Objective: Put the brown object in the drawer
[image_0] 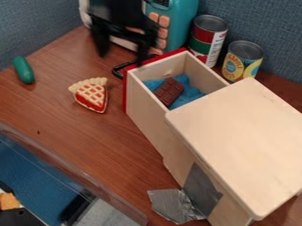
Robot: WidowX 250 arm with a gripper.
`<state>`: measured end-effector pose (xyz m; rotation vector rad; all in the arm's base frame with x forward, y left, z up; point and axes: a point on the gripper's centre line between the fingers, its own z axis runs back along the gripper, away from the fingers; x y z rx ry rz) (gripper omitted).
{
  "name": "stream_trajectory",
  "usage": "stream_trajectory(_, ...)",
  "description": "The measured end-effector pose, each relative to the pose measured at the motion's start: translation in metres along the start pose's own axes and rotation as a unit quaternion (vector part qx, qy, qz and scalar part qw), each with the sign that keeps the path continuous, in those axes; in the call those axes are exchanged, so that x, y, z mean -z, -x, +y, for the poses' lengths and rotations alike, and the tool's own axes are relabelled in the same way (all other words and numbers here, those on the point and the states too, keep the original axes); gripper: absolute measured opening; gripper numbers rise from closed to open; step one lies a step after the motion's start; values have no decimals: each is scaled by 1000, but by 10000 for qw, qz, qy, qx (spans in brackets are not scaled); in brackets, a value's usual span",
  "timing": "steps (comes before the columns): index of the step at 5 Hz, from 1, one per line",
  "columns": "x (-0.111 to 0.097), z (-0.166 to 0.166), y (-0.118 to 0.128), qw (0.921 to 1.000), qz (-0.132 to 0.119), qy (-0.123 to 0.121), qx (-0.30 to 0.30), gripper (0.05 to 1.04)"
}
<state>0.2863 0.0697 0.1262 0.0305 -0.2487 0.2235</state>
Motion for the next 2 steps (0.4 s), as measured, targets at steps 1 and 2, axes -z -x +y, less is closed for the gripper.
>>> stream_trajectory(1, -14, 41, 9, 9993, -44, -346, 166, 1000)
stream_trajectory(2, -24, 91, 15, 9972, 56, -715, 202, 1000)
